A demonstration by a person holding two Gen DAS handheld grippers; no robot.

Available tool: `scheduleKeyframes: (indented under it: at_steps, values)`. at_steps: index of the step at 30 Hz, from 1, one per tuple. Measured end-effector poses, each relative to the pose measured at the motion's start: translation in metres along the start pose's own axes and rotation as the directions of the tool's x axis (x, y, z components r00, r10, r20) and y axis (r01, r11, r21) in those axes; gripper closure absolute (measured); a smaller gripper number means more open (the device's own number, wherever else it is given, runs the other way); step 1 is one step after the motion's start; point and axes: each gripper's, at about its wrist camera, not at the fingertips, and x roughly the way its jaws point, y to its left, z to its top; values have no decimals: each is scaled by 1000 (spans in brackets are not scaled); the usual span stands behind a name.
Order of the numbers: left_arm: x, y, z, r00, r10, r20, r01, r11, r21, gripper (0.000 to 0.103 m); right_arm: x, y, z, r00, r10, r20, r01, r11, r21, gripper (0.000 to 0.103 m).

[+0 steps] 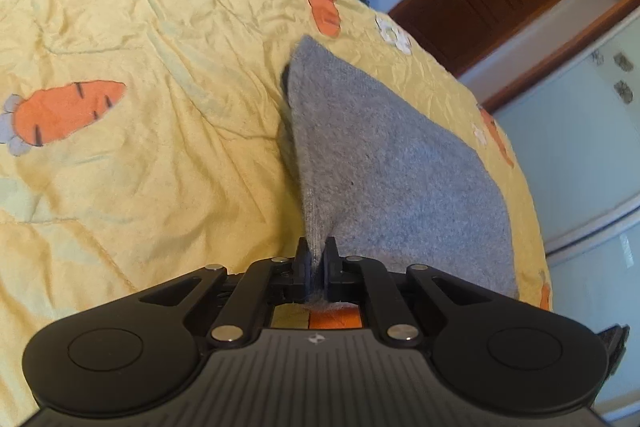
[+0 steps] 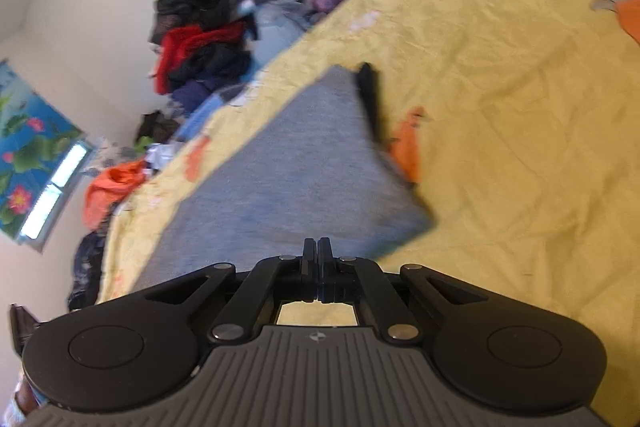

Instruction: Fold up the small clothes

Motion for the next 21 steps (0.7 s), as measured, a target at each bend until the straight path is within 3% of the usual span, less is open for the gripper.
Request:
scheduleKeyframes:
  at_steps: [2,3,4,5,6,7,8,9,12,14,15,16,17,18,21]
  values:
    - [7,2,-3,1000,9,-9,-9,1000,-20,98,3,-16,1,999,46,0,-46,997,55,64]
    - [11,6,-3,1000,-17,-23,16,999,-35,98,4,-22,1,999,48,9,-49,996,69,31]
    - [16,9,-4,998,-42,-40,39,997,-62,95,3,-27,-1,998,43,34,-46,995,91,13]
    - [19,13,-5,997,-57,-43,53,994,-93,92,3,-33,-2,995,77,57,-83,990,117,13]
    - [21,16,-5,996,-83,-42,78,992,-104,80,4,-37,0,994,88,61,-95,987,129,14]
    - [24,16,-5,993,-107,-44,102,989,-104,59,5,-38,2,994,87,71,-95,987,126,16]
    - [26,16,-5,992,-117,-40,112,988,-108,47,8,-38,4,993,93,70,-101,987,123,16]
    - [28,17,-5,991,-128,-34,123,986,-116,29,13,-39,7,992,109,63,-116,985,131,16]
    - [39,14,-1,987,-152,-54,145,982,-125,28,30,-30,15,992,112,52,-117,986,116,16]
    - [46,10,2,986,-155,-59,147,981,-126,29,42,-22,19,994,107,36,-110,989,98,19]
    - [47,10,2,986,-156,-54,148,981,-127,50,48,-19,21,996,90,16,-91,991,96,32]
    - [51,11,3,985,-156,-70,145,979,-142,91,55,-16,22,997,70,-15,-68,992,104,61]
    - [55,14,3,985,-151,-86,135,977,-167,93,62,-14,22,997,57,-49,-52,993,110,80]
    - [57,16,2,985,-151,-80,136,976,-172,94,65,-12,20,998,45,-52,-39,993,110,89]
    - [59,19,0,987,-144,-74,131,978,-163,96,68,-11,11,998,58,-35,-53,990,128,90]
